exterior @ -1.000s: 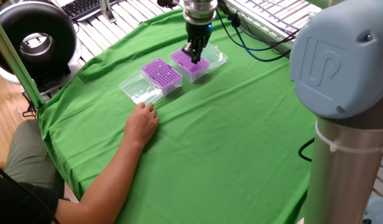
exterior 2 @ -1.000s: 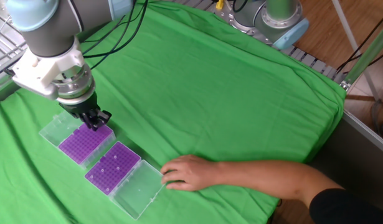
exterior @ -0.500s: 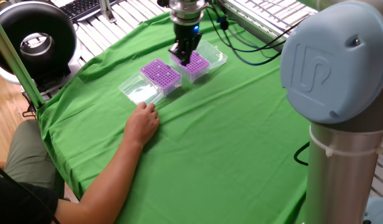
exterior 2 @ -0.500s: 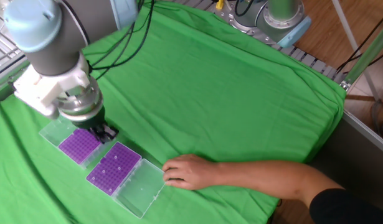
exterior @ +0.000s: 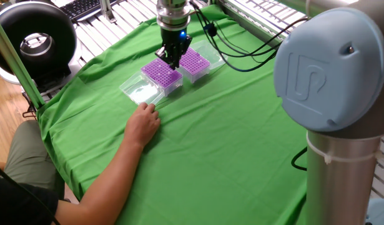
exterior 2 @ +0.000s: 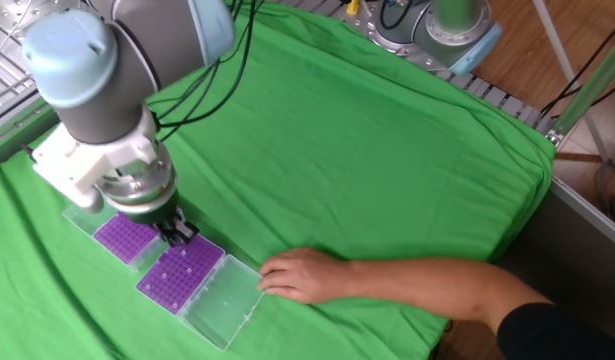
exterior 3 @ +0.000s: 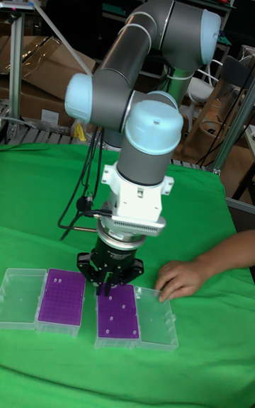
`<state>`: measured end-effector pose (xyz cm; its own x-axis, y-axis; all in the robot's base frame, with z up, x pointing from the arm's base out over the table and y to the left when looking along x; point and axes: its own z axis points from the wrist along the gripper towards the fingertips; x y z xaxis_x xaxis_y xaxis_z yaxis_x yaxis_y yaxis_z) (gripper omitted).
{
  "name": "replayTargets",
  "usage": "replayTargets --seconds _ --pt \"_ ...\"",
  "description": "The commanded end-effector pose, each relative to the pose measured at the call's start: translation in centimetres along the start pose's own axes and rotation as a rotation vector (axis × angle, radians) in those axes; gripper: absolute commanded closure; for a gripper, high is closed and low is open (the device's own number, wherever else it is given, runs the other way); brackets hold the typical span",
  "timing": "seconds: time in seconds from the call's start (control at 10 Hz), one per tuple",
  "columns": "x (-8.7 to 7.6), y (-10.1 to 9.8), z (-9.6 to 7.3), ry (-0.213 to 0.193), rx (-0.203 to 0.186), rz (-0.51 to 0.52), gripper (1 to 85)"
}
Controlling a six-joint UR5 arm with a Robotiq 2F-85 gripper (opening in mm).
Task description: Insert a small pipette tip into the holder for small pipette tips
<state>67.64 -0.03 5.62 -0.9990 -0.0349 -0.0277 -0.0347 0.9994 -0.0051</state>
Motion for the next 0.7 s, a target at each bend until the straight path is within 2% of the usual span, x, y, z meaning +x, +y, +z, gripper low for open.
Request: replayTargets --seconds 0.0,0.6 --pt "-0.43 1.2 0.1 -0.007 0.004 0.027 65.7" --pt "-0.65 1.47 0.15 -0.01 0.013 0.035 65.7"
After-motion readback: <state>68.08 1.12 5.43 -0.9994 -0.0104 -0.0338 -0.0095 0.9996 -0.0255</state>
